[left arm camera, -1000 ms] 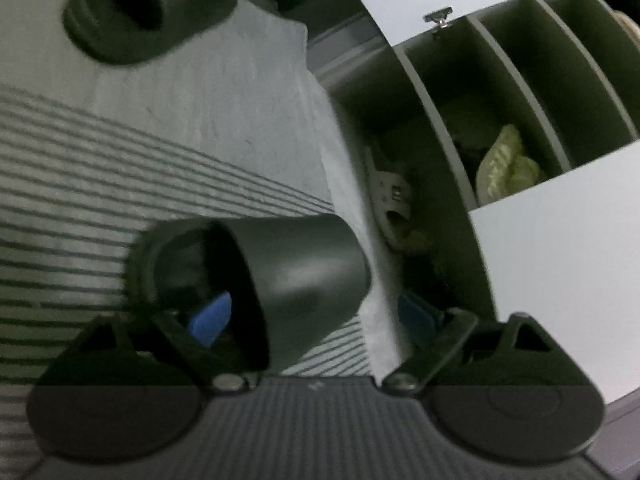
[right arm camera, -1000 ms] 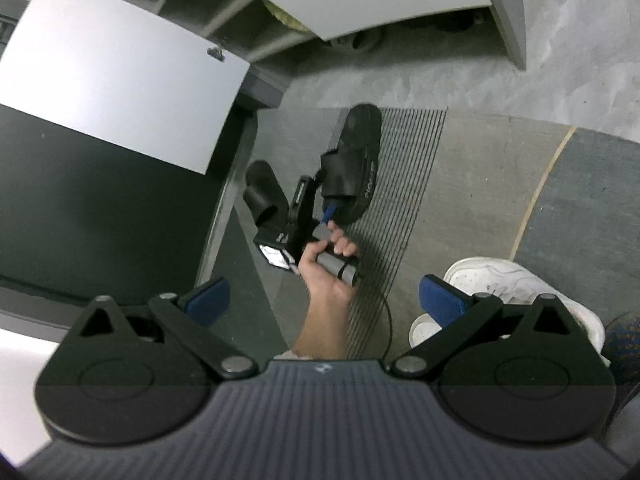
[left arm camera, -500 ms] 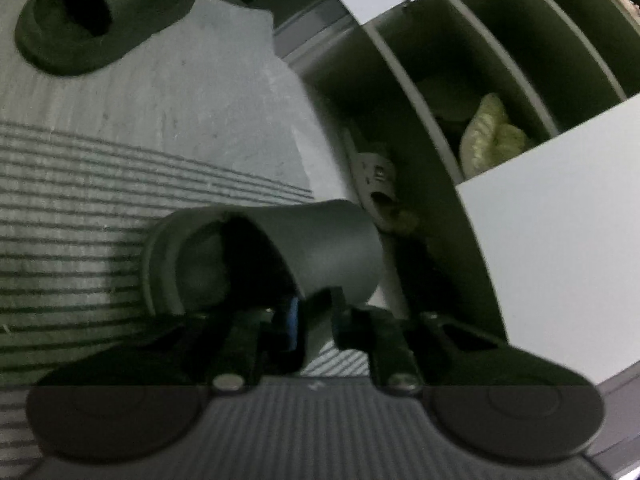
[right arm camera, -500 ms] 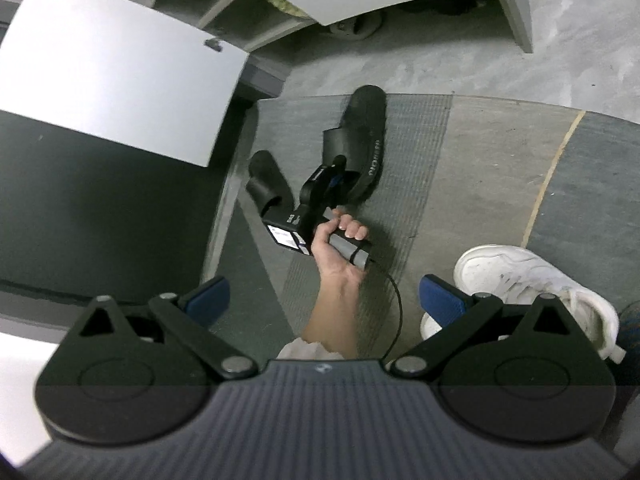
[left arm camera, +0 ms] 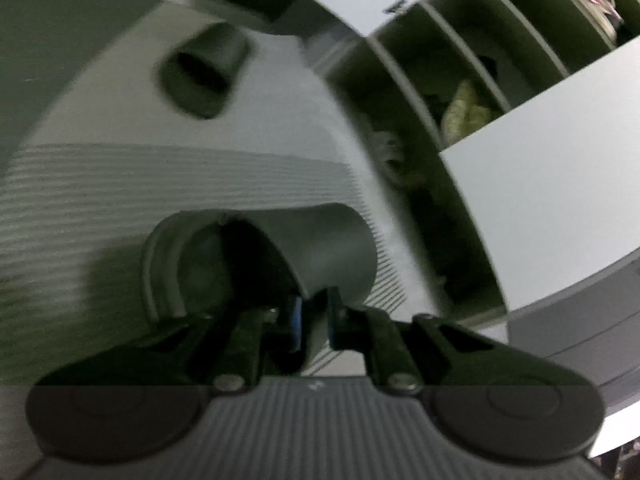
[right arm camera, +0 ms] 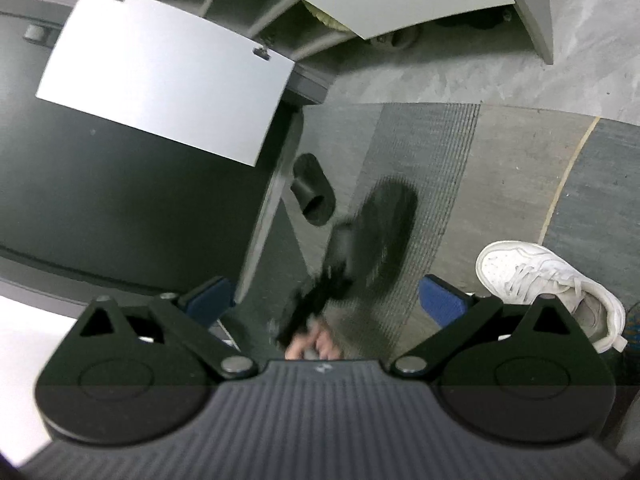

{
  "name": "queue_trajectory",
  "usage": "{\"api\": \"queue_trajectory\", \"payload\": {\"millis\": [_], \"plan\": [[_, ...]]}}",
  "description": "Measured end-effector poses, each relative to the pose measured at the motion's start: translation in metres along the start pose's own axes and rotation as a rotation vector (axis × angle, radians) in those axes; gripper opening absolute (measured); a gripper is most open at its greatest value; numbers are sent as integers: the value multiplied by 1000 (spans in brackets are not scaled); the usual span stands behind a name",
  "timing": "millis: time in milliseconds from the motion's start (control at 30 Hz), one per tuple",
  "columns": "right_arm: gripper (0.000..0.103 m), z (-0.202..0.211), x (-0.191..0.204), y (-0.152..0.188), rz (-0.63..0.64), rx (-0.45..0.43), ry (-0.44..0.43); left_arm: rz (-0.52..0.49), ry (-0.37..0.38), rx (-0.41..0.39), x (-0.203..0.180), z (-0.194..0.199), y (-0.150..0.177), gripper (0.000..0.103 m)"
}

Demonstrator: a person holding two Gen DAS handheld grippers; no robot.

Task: Organize scattered shoes
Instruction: 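Carry the black slide with the left gripper toward the shoe row, then lower the black slide onto the mat and open the left gripper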

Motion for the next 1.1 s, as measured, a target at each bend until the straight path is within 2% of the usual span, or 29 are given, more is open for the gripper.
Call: {"api": "queue_trajectory", "payload": {"millis": [133, 233, 300, 367, 433, 500, 533, 567, 600, 667, 733, 767, 867, 900, 1000, 1100], "plan": [[103, 6, 1, 10, 21, 26, -29, 51, -69, 14, 36, 30, 32, 16], [103, 10, 4, 16, 48, 45, -33, 161, -89, -10, 67, 42, 62, 19], [103, 11, 5, 20, 65, 64, -38, 183, -156, 8, 76, 39, 73, 25], [103, 12, 6, 22, 74, 75, -49, 171, -227, 11, 77, 39, 80, 25], [103, 14, 8, 24, 89, 82, -61, 177, -271, 1, 73, 42, 82, 35], [103, 15, 11, 26, 110, 89, -67, 184, -289, -5, 62, 52, 83, 42], [103, 15, 13, 27, 128, 95, -67, 174, -296, -8, 55, 58, 84, 54], [103, 16, 14, 29, 136, 103, -70, 160, -302, -11, 50, 63, 87, 61], [103, 16, 15, 30, 142, 110, -73, 121, -322, -20, 31, 76, 88, 70], [103, 17, 15, 32, 143, 116, -88, 53, -359, -42, -2, 96, 90, 74], [103, 20, 18, 35, 160, 115, -96, 11, -393, -63, -25, 113, 96, 89], [103, 21, 19, 36, 169, 116, -97, -6, -420, -82, -43, 127, 100, 92], [103, 21, 21, 41, 193, 125, -99, -65, -487, -165, -100, 172, 118, 98], [103, 21, 21, 42, 196, 131, -100, -73, -490, -178, -105, 178, 122, 102], [103, 18, 23, 47, 200, 147, -109, -124, -519, -260, -139, 217, 148, 103], [103, 15, 26, 52, 216, 157, -105, -63, -595, -304, -152, 253, 166, 103]]}}
Point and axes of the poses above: each gripper's, at about its wrist camera, not at the fingertips, and z roughly against the way its jaws point, x to its left, y to its underside, the point moved 1 cm from there along -z, roughly the way its jaws point, and after that the axes turned 15 degrees about x, right-handed, at the moved point
